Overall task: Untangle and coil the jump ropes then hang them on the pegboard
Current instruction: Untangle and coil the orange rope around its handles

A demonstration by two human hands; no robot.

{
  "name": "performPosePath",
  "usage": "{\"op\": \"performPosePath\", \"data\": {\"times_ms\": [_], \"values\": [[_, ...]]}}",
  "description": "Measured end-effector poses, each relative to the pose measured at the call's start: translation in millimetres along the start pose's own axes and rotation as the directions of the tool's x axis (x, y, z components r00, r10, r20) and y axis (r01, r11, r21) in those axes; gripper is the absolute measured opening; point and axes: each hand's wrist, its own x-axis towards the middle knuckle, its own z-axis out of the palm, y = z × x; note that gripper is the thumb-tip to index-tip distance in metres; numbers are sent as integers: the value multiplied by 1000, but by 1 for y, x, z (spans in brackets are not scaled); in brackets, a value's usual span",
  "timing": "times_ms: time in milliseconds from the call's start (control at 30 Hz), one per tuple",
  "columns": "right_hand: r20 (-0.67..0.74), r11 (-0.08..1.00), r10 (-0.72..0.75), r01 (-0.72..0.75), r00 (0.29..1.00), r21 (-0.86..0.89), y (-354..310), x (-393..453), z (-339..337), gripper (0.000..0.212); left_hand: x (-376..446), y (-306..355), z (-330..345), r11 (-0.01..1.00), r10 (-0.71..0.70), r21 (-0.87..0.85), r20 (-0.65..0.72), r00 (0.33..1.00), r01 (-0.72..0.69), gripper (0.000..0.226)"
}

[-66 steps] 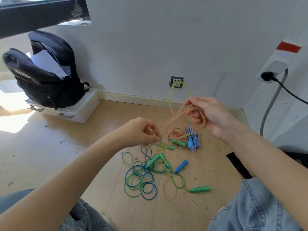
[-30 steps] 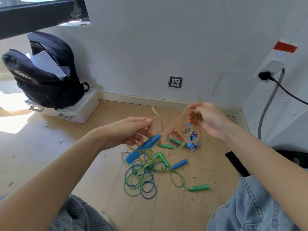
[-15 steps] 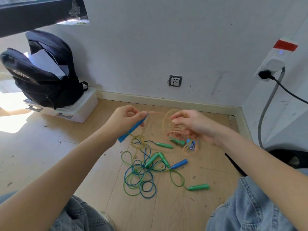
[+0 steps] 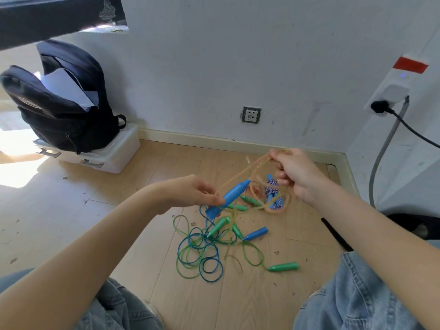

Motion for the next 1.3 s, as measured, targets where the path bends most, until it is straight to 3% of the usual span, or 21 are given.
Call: {"op": "performPosePath", "data": {"times_ms": [67, 167, 267, 367, 467, 533, 633, 733, 867, 1000, 1033, 1167, 1300], "values": [[-70, 998, -24, 19, 997, -66, 2, 4, -4, 18, -2, 0, -4, 993, -29, -120, -35, 999, 24, 15], [-69, 949, -105, 79, 992, -307, 6, 4, -3, 14, -2, -1, -6, 913, -128, -398, -76, 989, 87, 8], [96, 880, -30, 71, 995, -470, 11, -3, 3, 5, -1, -1, -6, 856, -145, -515, -164, 976, 41, 19], [213, 841, 54, 71, 976, -537, 10, -8, 7, 11, -2, 1, -9, 778, -94, -628, -121, 988, -3, 33], [128, 891, -13, 70, 992, -449, 8, -8, 4, 24, -4, 2, -16, 745, -50, -667, -61, 997, -3, 26], [116, 947, -43, 77, 992, -312, 1, -8, 1, 25, -2, 0, -15, 872, -109, -489, -151, 983, 22, 19], [289, 988, -32, 74, 957, -133, -10, -10, 0, 22, -2, -4, -9, 972, -143, -215, -208, 968, 97, 20], [407, 992, -57, 96, 912, -78, -17, -11, -4, 22, -3, -3, -7, 985, -65, -169, -142, 988, 40, 24], [376, 990, -123, 142, 919, -22, -17, -9, -6, 26, -1, -2, -11, 893, 82, -429, -140, 987, -136, 37], [221, 987, -122, 141, 968, -71, -12, -3, -7, 30, 0, 1, -19, 618, -5, -776, -165, 986, -126, 30], [226, 990, -110, 126, 968, -60, -12, -3, -7, 30, 0, 0, -20, 632, -12, -766, -164, 986, -120, 31], [379, 998, -40, 17, 924, 64, -13, -7, -2, 29, -2, -7, -14, 908, -48, -418, -167, 985, -27, 30], [273, 998, -20, 3, 962, 61, -9, -1, -3, 23, -1, -9, -5, 974, -128, -194, -53, 990, 116, 20]]}}
